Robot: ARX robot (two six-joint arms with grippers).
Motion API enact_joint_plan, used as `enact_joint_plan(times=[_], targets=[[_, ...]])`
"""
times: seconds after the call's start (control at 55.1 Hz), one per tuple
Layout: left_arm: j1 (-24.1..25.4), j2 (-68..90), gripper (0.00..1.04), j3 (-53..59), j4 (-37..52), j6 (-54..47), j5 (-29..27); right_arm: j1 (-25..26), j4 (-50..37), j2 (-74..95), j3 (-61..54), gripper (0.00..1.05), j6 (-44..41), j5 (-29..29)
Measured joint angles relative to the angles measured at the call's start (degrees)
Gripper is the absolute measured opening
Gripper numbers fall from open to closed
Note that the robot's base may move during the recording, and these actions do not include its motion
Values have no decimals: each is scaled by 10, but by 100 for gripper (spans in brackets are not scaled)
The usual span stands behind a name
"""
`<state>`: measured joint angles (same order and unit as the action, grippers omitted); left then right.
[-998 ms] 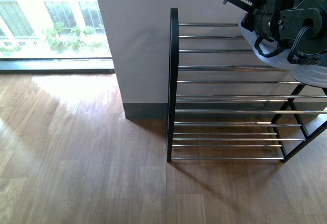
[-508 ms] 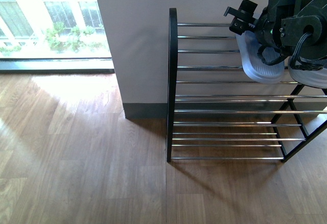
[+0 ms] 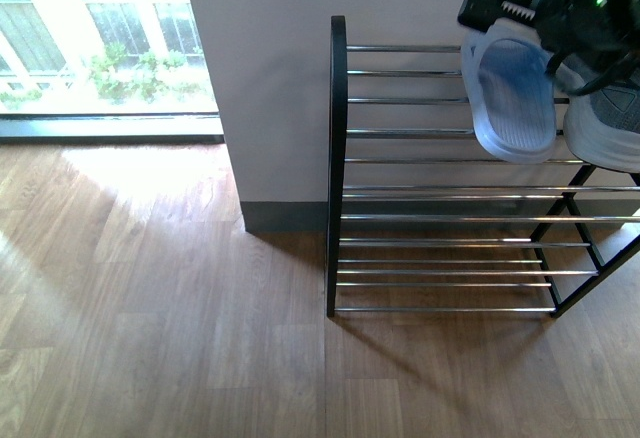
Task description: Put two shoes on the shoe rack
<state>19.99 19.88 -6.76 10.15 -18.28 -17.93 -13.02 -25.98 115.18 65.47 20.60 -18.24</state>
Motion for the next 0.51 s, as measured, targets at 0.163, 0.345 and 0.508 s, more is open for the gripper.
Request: enact_joint_plan(times=[0.163, 0.345, 0.508], targets=[[0, 0, 2, 0, 0, 0, 0, 20, -14, -90, -63, 96, -74, 4], [0, 0, 2, 0, 0, 0, 0, 51, -21, -202, -145, 96, -170, -4], [0, 0, 2, 0, 0, 0, 0, 57, -33, -224, -153, 95, -203, 3]])
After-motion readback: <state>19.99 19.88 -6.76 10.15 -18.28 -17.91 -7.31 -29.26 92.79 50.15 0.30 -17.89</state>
